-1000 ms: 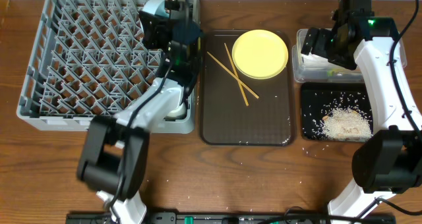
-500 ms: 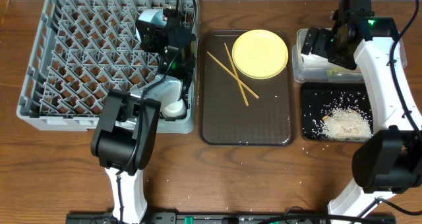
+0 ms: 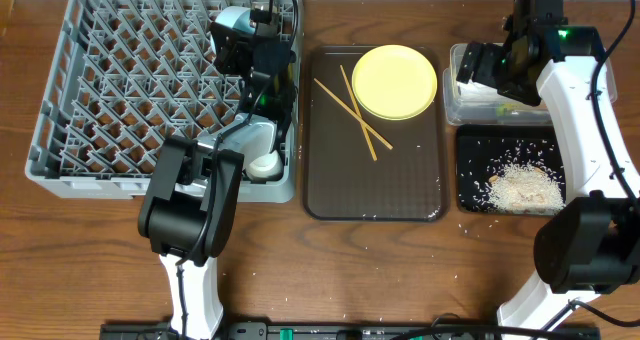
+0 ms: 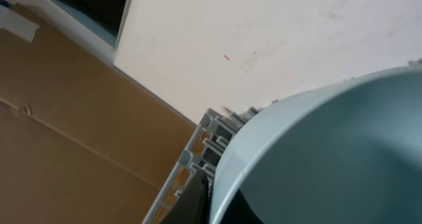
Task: Sort waste into correct bins and load items into the dishwasher
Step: 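Lower the blue bowl into the rack and open the left gripper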
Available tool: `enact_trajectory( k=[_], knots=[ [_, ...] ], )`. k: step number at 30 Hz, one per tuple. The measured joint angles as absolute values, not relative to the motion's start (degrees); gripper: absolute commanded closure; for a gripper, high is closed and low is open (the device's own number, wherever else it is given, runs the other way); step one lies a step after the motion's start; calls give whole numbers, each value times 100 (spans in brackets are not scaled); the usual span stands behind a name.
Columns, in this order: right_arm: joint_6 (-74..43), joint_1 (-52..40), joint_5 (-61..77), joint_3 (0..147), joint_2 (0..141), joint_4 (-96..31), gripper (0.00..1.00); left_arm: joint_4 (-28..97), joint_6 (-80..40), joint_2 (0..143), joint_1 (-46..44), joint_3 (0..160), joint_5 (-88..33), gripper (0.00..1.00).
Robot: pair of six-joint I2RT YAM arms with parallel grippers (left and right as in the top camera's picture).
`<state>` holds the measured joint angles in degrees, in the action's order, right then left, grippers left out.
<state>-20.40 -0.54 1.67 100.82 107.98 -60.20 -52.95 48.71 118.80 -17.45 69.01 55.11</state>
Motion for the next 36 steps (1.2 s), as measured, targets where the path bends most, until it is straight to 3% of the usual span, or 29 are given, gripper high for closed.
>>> enact_trajectory(
  k=[10, 16, 20, 27, 36],
  knots=[
    [-2040, -54, 167, 10082, 10798, -6020, 1, -5142, 4637, 11885, -1745, 6901, 5221, 92],
    [-2040, -54, 167, 10082, 10798, -6020, 1, -4331, 4322, 11885, -1763, 6910, 4991, 91],
    [-2040, -54, 167, 10082, 10798, -6020, 1, -4211, 4178, 11885, -1789, 6910, 4945, 83],
    [-2040, -54, 167, 10082, 10798, -6020, 1, -4362, 4132, 11885, -1809, 6908, 4945, 53],
    [-2040, -54, 167, 10082, 10798, -6020, 1, -4176, 4064, 11885, -2255, 6910, 4939, 40]
  ],
)
